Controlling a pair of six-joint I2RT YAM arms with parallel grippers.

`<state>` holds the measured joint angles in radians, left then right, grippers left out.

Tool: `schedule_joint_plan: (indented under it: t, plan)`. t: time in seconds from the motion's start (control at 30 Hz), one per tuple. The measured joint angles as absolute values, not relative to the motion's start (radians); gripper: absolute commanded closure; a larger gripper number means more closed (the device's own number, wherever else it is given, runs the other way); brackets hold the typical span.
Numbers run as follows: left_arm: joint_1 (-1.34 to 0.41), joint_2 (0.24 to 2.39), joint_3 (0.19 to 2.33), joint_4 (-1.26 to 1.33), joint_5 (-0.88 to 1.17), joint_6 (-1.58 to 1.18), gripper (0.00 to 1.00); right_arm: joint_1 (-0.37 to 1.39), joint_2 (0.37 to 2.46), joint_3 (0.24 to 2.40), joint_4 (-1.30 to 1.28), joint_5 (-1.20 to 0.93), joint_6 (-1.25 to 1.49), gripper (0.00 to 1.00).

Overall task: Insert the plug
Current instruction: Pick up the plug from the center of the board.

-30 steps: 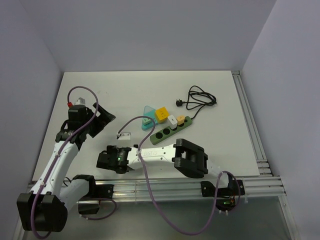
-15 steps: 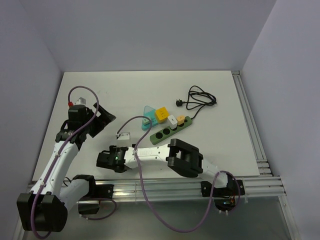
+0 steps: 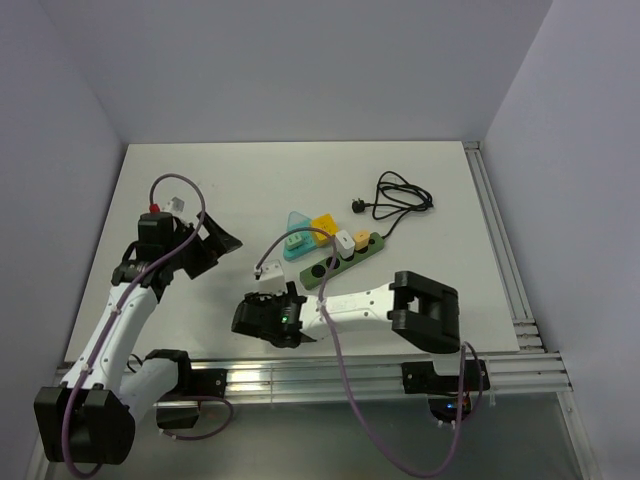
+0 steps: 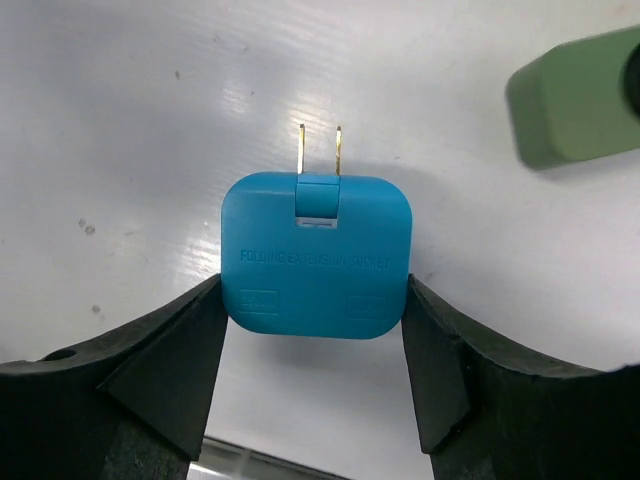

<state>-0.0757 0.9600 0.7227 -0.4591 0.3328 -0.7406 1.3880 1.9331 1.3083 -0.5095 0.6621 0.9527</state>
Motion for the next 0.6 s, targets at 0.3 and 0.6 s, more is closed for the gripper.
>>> schedule_joint_plan:
  t: [0.3,0.6]
  plan:
    - [-0.220,0.930,0.634,-0.386,0.502,-0.819,0.01,1.376,1.671,1.043,-0.286,0.632,0.675,0.53]
    - [-0.364,0.993,0.617,-0.258,0.567,-0.910,0.01,1.341,1.439,0.862,-0.157,0.593,0.527,0.54]
